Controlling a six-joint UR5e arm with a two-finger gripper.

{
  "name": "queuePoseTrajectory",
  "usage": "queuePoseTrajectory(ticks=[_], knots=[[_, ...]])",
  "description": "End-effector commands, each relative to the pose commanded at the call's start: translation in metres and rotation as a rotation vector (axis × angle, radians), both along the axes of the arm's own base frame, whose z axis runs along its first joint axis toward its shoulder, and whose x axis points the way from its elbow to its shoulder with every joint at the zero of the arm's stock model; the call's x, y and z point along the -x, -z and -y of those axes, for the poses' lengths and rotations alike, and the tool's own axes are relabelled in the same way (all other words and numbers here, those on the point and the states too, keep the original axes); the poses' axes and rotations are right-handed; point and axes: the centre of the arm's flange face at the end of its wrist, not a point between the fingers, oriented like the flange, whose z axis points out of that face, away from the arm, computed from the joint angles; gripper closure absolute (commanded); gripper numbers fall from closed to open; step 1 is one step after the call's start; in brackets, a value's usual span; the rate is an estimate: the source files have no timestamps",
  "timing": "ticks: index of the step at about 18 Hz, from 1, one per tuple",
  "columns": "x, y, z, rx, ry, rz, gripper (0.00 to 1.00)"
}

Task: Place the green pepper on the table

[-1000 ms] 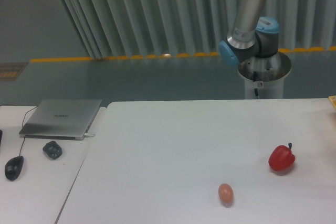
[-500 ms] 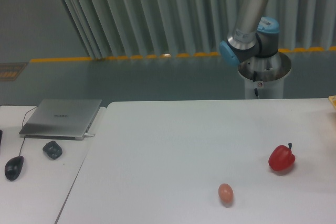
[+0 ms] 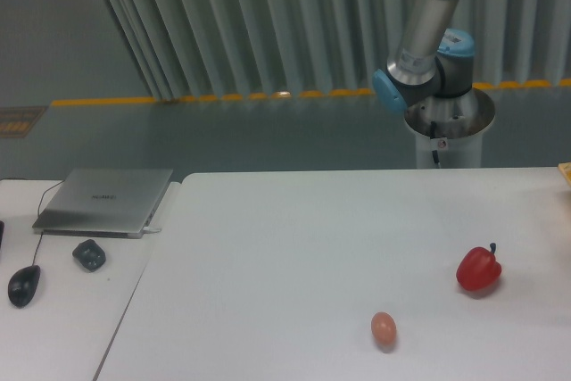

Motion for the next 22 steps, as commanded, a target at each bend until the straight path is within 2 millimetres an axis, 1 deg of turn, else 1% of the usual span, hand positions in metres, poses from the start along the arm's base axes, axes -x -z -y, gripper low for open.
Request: queuePoseTrajectory(ticks=[5, 9, 13, 14, 17, 18, 20, 21, 22], knots=[[-0.002, 0.007, -0.005, 0.002, -0.002, 0.004, 0.0], [-0.002, 0.022, -0.012, 0.007, 0.009, 0.016, 0.0], [-0.004, 0.039, -0.01, 0.017, 0.008, 0.04, 0.0], [-0.004, 0.039, -0.01, 0.02, 0.009, 0.041, 0.08], [-0.004, 0.036, -0.009, 0.021, 0.009, 0.037, 0.4], [-0.004, 0.035, -0.009, 0.022, 0.007, 0.035, 0.42], [-0.004, 0.031, -0.009, 0.014, -0.018, 0.027, 0.49], [-0.004, 0.028, -0.008, 0.011, -0.035, 0.021, 0.56], [-0.003, 0.025, -0.007, 0.007, -0.04, 0.017, 0.58]])
